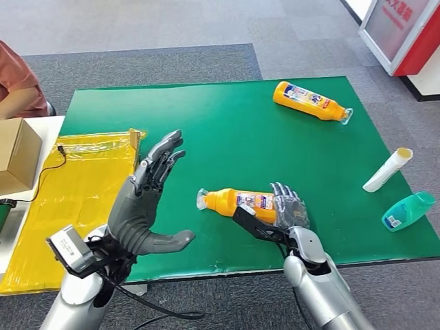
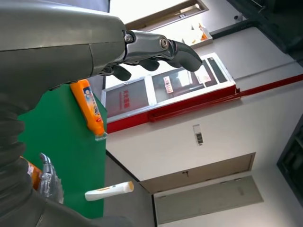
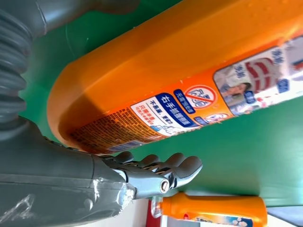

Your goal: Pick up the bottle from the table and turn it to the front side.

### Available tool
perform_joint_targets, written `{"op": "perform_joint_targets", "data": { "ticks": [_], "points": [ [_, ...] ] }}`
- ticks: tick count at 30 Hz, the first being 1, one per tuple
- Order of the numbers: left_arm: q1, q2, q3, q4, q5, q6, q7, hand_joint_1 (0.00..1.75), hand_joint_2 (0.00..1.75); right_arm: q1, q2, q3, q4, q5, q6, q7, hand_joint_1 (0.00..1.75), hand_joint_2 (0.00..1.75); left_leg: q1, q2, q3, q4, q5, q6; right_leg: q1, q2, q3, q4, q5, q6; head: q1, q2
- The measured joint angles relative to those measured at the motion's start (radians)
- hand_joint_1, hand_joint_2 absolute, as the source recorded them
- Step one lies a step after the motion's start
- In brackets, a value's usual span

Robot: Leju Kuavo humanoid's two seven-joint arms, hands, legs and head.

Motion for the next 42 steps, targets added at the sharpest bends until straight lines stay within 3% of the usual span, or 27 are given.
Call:
{"op": "perform_joint_targets", "data": {
  "ticks": [18,19,22,23,42],
  "points": [
    [-0.003,0.0,0.0,0.0,-0.013,-0.01,0.007,0.0,1.75,-0.025,0.015,0.0,0.061,0.13,0.003,0.025,0.0,1.75,0.0,0.0,0.0,0.0,0.0,0.0,0.0,0.0,0.0,0.0,0.0,0.0,0.0,0.0],
    [-0.003,0.0,0.0,0.0,-0.013,-0.01,0.007,0.0,1.75,-0.026,0.015,0.0,0.063,0.132,0.003,0.025,0.23,1.75,0.0,0.0,0.0,0.0,0.0,0.0,0.0,0.0,0.0,0.0,0.0,0.0,0.0,0.0],
    [-0.004,0.0,0.0,0.0,-0.013,-0.01,0.007,0.0,1.75,-0.028,0.02,0.0,0.071,0.141,0.004,0.026,1.54,1.75,0.0,0.0,0.0,0.0,0.0,0.0,0.0,0.0,0.0,0.0,0.0,0.0,0.0,0.0],
    [-0.005,0.0,0.0,0.0,-0.013,-0.01,0.007,0.0,1.75,-0.029,0.022,0.0,0.073,0.144,0.004,0.026,1.75,1.75,0.0,0.0,0.0,0.0,0.0,0.0,0.0,0.0,0.0,0.0,0.0,0.0,0.0,0.0],
    [0.003,0.001,0.011,0.0,-0.009,-0.007,0.007,0.0,1.75,-0.023,0.037,0.0,0.073,0.158,-0.014,-0.011,1.75,1.75,0.0,0.0,0.0,0.0,0.0,0.0,0.0,0.0,0.0,0.0,0.0,0.0,0.0,0.0]
  ]
}}
